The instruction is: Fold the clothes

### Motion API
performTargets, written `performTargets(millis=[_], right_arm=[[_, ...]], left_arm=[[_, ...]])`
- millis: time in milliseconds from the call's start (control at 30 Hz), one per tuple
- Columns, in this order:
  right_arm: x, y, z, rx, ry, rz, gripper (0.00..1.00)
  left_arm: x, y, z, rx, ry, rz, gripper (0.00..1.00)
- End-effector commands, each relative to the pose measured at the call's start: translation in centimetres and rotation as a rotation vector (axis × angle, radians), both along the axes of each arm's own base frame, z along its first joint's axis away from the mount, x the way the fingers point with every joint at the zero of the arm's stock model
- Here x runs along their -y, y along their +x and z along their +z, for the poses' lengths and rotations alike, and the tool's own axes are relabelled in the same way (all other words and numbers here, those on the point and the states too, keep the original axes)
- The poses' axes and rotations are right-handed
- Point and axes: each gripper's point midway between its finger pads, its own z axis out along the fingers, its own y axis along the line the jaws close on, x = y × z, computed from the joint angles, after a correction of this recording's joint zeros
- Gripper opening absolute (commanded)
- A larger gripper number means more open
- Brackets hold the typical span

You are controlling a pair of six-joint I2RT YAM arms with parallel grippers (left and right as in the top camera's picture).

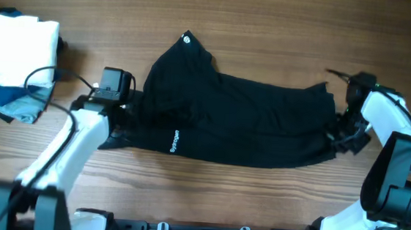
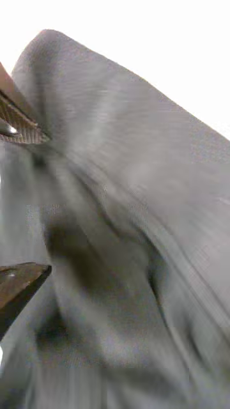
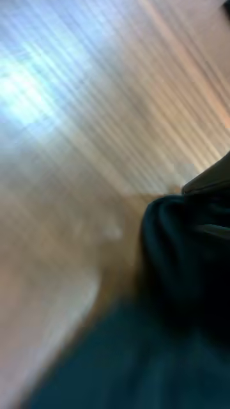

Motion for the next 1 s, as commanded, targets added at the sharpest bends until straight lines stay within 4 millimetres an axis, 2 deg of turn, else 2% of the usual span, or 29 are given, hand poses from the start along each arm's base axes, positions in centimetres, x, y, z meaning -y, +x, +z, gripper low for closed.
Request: performTargets(millis=[0, 33, 67, 167, 300, 500, 600, 700, 767, 800, 833, 900, 967], right_arm=[[-0.3, 3.0, 2.4, 0.091, 0.047, 0.074, 0.17], [-0.3, 2.8, 2.9, 0.089, 0.047, 0.078, 0.27], [-0.3, 2.3, 3.1, 0.074, 0.047, 0.072, 0.45], [-0.5, 0.3, 3.2, -0.002, 0.062, 0.049, 0.42], [-4.2, 0.8, 3.4, 0.044, 0.309, 0.204, 0.43], [-4.6, -0.5, 3.6, -0.005, 0.335, 0.217, 0.44], [-5.9, 0.5, 3.8, 0.050, 0.406, 0.216, 0.44], [-5.6, 1.9, 3.5, 0.103, 0.383, 0.189, 0.45], [-5.4, 2.2, 3.4, 0.112, 0.367, 0.162, 0.43], [-5.4, 2.2, 3.4, 0.111, 0.367, 0.162, 0.28], [-5.3, 2.1, 3.4, 0.107, 0.365, 0.161, 0.04], [-5.2, 2.5, 3.4, 0.120, 0.355, 0.120, 0.04], [-4.1, 5.6, 3.2, 0.244, 0.309, 0.015, 0.04]], left_arm=[[1.9, 2.3, 3.9, 0.184, -0.119, -0.039, 0.61], [2.6, 2.8, 4.3, 0.205, -0.154, -0.054, 0.61], [3.0, 2.9, 4.3, 0.210, -0.171, -0.062, 0.61], [3.1, 2.8, 4.0, 0.201, -0.170, -0.065, 0.61], [3.1, 2.8, 4.1, 0.201, -0.170, -0.065, 0.61], [3.1, 2.8, 4.1, 0.201, -0.170, -0.065, 0.61], [3.1, 2.8, 4.1, 0.201, -0.170, -0.065, 0.61], [3.1, 2.8, 4.0, 0.201, -0.170, -0.065, 0.61], [3.1, 2.8, 4.0, 0.201, -0.170, -0.065, 0.61], [3.1, 2.8, 4.0, 0.201, -0.170, -0.065, 0.62], [3.1, 2.8, 4.0, 0.201, -0.170, -0.065, 0.61], [3.1, 2.8, 4.0, 0.200, -0.170, -0.065, 0.61], [3.1, 2.7, 4.0, 0.197, -0.169, -0.065, 0.61]])
